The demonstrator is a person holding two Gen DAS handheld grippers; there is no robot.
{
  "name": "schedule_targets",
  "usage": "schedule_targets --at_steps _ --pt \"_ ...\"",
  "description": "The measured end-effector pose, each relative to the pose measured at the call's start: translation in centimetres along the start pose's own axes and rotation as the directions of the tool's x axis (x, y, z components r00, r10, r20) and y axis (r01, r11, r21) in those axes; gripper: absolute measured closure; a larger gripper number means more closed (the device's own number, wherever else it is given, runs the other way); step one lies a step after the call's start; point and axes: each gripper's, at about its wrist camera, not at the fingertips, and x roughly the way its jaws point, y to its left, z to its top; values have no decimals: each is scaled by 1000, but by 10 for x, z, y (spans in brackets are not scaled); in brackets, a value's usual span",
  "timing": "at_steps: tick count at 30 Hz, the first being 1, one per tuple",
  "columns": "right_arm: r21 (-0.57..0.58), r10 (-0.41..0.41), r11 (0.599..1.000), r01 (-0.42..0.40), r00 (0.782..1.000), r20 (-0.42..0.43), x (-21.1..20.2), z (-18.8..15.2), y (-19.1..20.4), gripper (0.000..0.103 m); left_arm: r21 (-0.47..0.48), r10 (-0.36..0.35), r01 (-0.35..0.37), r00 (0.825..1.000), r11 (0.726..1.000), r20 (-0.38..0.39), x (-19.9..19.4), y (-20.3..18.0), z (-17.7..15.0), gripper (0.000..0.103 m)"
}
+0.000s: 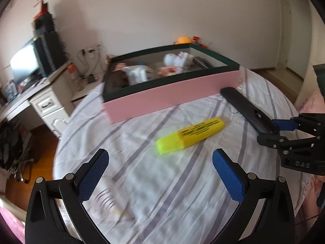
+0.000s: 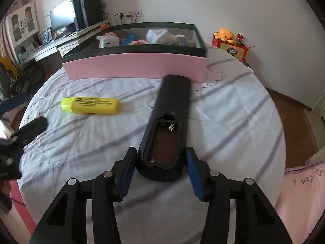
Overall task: Organize rigid objects
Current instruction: 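Move the right gripper to the black remote control and close on it, then grasp the yellow highlighter with the left gripper while the right holds the remote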
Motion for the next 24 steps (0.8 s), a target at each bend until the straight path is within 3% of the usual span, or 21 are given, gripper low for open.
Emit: schedule_targets --at_steps 11,12,15,16,21,24 --pt "20 33 999 -34 999 23 10 12 -9 53 122 -43 60 990 991 -134 58 -19 17 0" --pt "21 32 999 -33 999 25 11 13 -9 53 114 -51 68 988 991 -143 60 -19 18 5" --pt "12 20 1000 -21 999 28 14 15 -6 53 55 -126 134 983 989 -137 57 -16 19 54" --pt "14 18 1000 -19 999 31 14 15 -7 53 30 -134 139 981 990 -142 56 -17 19 65" --pt "14 8 1000 -8 999 38 14 13 -6 53 -29 -128 125 981 992 -146 45 -25 10 74" --pt "15 16 1000 -16 999 40 13 12 -6 53 -59 -143 136 979 989 -144 36 -32 5 73"
